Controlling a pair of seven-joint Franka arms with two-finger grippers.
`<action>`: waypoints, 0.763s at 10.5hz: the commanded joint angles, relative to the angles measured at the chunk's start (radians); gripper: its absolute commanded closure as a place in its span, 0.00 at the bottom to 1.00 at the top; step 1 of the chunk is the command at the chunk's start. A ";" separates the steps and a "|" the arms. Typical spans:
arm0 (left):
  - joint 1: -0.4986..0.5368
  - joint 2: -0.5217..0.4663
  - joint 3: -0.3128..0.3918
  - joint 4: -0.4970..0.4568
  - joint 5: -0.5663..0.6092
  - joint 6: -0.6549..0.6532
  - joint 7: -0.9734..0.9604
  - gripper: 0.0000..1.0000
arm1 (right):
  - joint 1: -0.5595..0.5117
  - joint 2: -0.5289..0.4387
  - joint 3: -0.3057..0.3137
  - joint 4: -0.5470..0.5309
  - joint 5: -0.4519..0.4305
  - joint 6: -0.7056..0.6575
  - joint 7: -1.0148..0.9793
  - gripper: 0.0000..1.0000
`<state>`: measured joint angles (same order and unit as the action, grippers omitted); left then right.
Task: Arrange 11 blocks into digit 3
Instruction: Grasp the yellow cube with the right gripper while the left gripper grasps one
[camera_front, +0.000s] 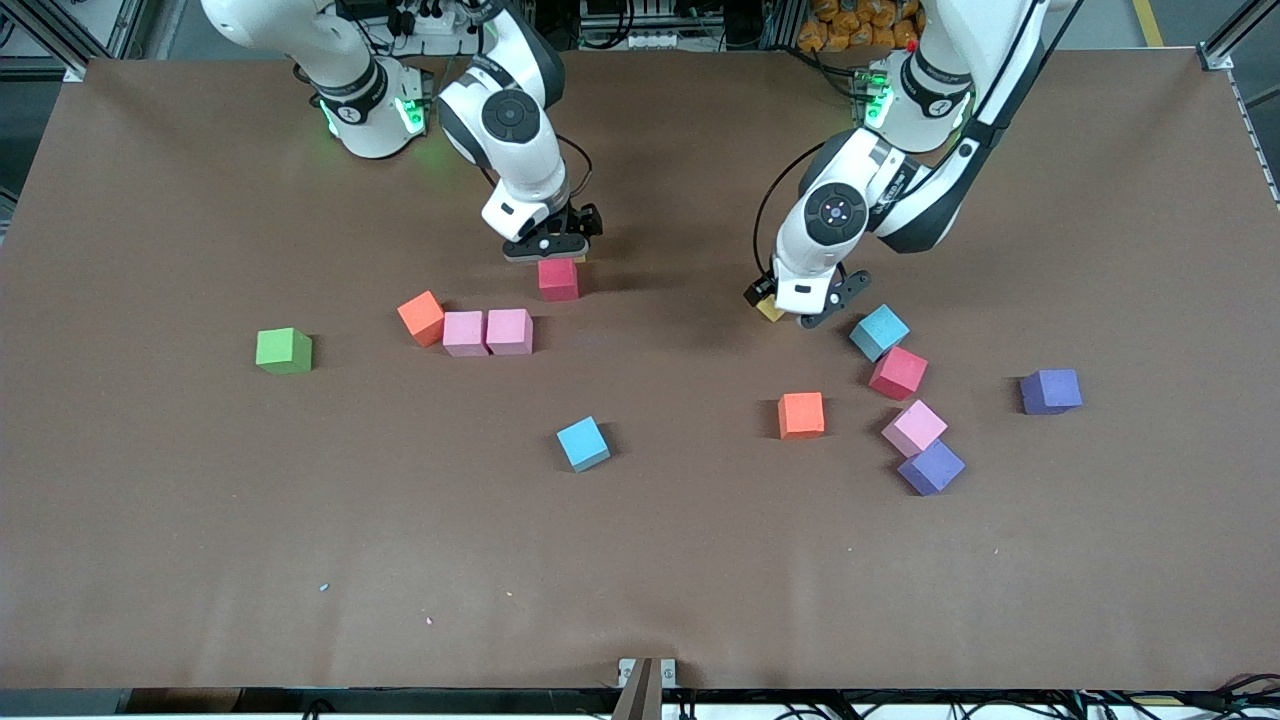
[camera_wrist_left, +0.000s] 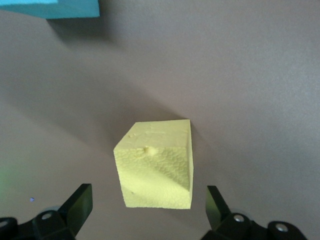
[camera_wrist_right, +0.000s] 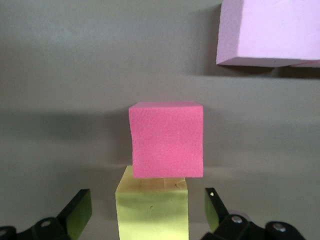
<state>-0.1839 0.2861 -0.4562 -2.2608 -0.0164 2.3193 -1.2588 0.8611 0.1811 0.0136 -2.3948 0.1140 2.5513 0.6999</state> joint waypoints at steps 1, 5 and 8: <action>-0.002 0.022 -0.001 -0.006 0.045 0.025 -0.022 0.00 | 0.015 0.020 -0.003 -0.009 0.021 0.014 -0.017 0.00; 0.001 0.068 0.001 0.001 0.085 0.051 -0.022 0.00 | 0.042 0.072 -0.001 -0.009 0.073 0.032 -0.017 0.00; 0.012 0.079 0.001 0.012 0.118 0.051 -0.022 0.30 | 0.050 0.080 0.000 -0.012 0.073 0.023 -0.019 0.00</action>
<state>-0.1772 0.3576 -0.4514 -2.2601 0.0720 2.3630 -1.2595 0.8973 0.2645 0.0179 -2.3983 0.1567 2.5690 0.6975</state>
